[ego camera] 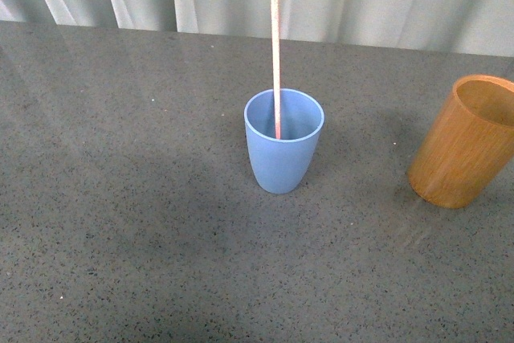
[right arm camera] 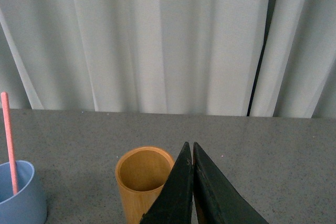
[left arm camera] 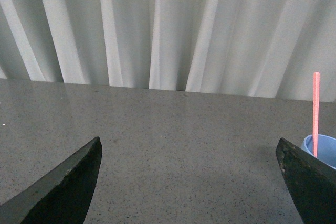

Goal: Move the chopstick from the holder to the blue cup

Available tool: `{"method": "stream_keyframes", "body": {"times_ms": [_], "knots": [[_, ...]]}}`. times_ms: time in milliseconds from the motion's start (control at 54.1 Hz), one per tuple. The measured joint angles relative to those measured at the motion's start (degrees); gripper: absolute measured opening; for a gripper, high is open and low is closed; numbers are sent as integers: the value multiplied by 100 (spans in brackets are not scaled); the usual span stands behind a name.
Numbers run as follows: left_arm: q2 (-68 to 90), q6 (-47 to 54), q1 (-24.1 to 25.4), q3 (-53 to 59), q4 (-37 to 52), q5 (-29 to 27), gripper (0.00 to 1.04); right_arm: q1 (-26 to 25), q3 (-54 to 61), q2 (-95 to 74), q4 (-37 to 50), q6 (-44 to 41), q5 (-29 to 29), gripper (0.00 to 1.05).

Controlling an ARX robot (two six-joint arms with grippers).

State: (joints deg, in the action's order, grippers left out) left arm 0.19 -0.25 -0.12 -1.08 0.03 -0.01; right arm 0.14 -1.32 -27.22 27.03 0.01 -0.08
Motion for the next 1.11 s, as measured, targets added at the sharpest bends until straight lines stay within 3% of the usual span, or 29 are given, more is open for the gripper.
{"method": "stream_keyframes", "body": {"times_ms": [869,961,1109], "knots": [[0,0,0,0,0,0,98,0,2,1740,-1700,0,2,1],[0,0,0,0,0,-2,98,0,2,2498,-2645,2,2,1],[-7,0,0,0,0,0,98,0,0,2697,-2691,2,4,1]]}}
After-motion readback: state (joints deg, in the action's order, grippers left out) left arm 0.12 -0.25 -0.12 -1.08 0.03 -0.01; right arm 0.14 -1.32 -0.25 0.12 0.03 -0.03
